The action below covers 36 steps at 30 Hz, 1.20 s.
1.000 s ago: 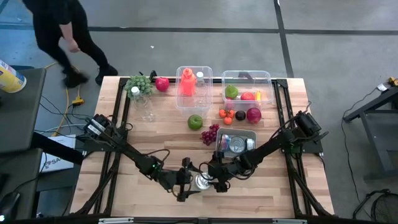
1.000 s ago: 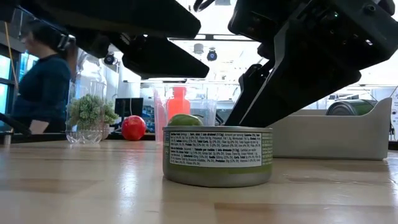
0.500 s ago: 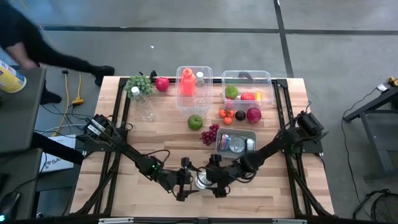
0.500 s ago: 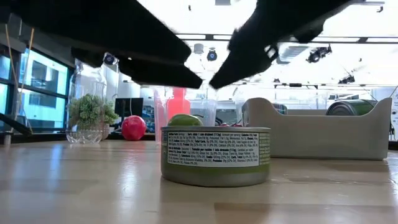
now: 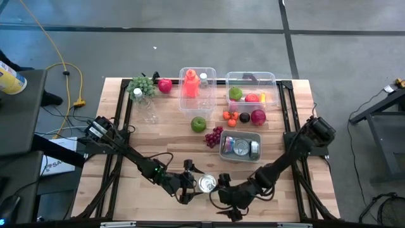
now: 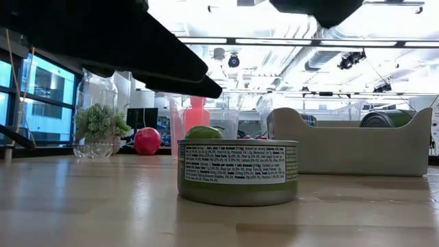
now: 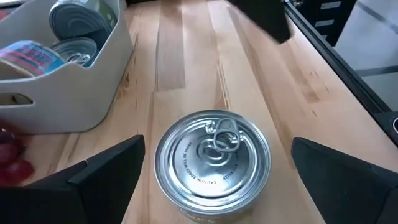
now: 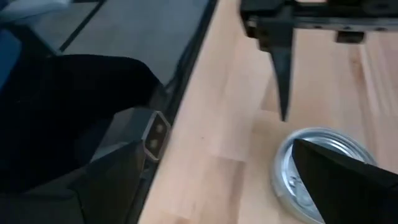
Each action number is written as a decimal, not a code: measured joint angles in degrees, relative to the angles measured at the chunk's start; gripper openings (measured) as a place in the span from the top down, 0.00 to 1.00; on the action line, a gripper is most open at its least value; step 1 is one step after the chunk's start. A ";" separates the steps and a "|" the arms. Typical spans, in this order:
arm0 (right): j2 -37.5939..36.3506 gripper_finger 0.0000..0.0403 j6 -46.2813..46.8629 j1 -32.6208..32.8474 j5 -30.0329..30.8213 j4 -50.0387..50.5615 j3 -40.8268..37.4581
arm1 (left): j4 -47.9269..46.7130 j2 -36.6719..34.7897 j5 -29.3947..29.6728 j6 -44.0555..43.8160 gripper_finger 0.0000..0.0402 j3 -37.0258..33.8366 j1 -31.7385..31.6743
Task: Pick & Place Food Item
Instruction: Put the green tuna can into the gray bin
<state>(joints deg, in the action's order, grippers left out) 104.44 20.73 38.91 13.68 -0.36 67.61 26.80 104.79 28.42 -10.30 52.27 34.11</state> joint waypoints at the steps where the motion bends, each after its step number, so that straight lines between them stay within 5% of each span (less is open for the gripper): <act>1: 0.00 0.02 -0.48 0.27 -0.03 -0.38 0.00 | 0.05 0.00 0.00 0.44 0.01 0.00 -0.21; 12: 0.00 0.03 -8.41 1.72 4.36 -14.14 0.00 | -0.05 0.00 -1.25 -0.12 0.01 0.00 0.29; 19: -0.02 0.03 -11.61 4.56 17.40 -8.50 0.00 | -1.08 0.00 -1.31 0.45 0.01 0.00 1.48; 25: -0.02 0.03 5.53 5.78 24.77 6.35 0.00 | -2.67 0.00 -1.07 -3.91 0.01 0.00 0.99; 36: 3.06 0.03 29.99 6.22 21.98 13.93 -0.24 | -8.06 0.00 -1.10 -12.33 0.01 0.00 2.35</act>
<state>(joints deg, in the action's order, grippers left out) 107.51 50.72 45.13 35.66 13.57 67.37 18.74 104.79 27.33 -22.63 52.27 36.47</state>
